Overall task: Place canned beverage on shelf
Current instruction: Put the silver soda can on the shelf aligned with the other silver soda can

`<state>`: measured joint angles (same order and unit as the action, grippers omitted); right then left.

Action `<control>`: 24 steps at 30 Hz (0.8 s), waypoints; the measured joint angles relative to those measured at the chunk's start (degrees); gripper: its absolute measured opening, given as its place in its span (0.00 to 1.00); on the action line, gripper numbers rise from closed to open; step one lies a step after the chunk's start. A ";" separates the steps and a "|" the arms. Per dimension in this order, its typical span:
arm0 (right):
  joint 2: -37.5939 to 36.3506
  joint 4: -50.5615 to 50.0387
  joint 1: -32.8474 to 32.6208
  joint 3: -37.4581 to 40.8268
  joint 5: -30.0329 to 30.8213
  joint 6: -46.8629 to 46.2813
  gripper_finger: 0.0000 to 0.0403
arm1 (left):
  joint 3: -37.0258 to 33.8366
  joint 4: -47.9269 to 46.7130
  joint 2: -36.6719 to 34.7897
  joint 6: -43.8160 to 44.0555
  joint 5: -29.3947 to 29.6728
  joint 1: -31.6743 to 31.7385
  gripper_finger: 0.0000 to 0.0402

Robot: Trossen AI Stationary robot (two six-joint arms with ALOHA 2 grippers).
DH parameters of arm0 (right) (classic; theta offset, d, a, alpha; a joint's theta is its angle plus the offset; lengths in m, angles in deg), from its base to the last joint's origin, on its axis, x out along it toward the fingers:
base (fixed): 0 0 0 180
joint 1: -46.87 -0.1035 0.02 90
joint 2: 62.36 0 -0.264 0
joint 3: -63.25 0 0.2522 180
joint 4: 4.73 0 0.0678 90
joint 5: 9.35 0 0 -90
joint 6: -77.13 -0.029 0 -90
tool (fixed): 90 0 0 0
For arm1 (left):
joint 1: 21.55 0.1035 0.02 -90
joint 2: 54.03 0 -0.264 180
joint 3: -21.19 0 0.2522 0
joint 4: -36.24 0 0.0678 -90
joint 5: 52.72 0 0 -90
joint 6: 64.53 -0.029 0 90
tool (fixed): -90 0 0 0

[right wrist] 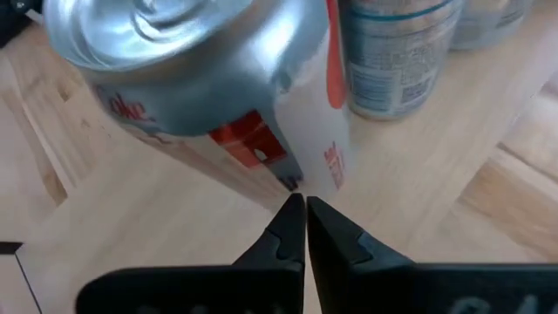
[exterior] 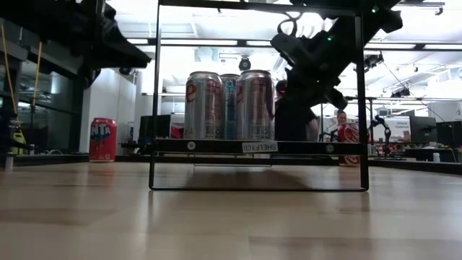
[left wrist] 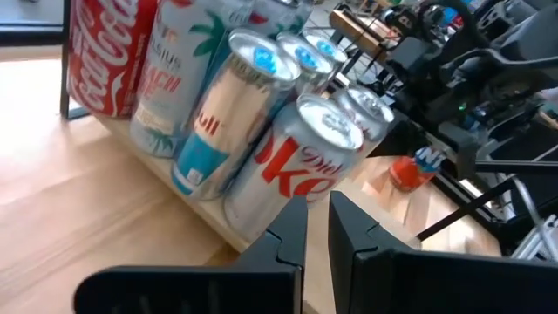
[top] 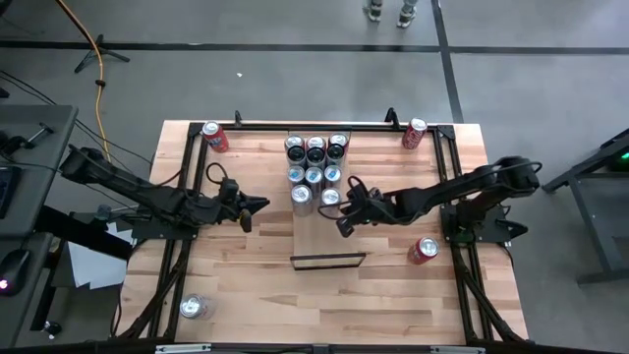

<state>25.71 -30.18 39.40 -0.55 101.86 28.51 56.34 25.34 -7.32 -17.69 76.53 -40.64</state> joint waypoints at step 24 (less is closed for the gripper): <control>1.65 8.39 0.00 -0.02 -1.95 3.55 0.00 | -0.14 -1.60 0.53 0.24 3.74 0.00 0.00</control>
<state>27.36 -21.79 39.40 -0.57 99.91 32.06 56.21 23.74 -6.78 -17.45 80.26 -40.64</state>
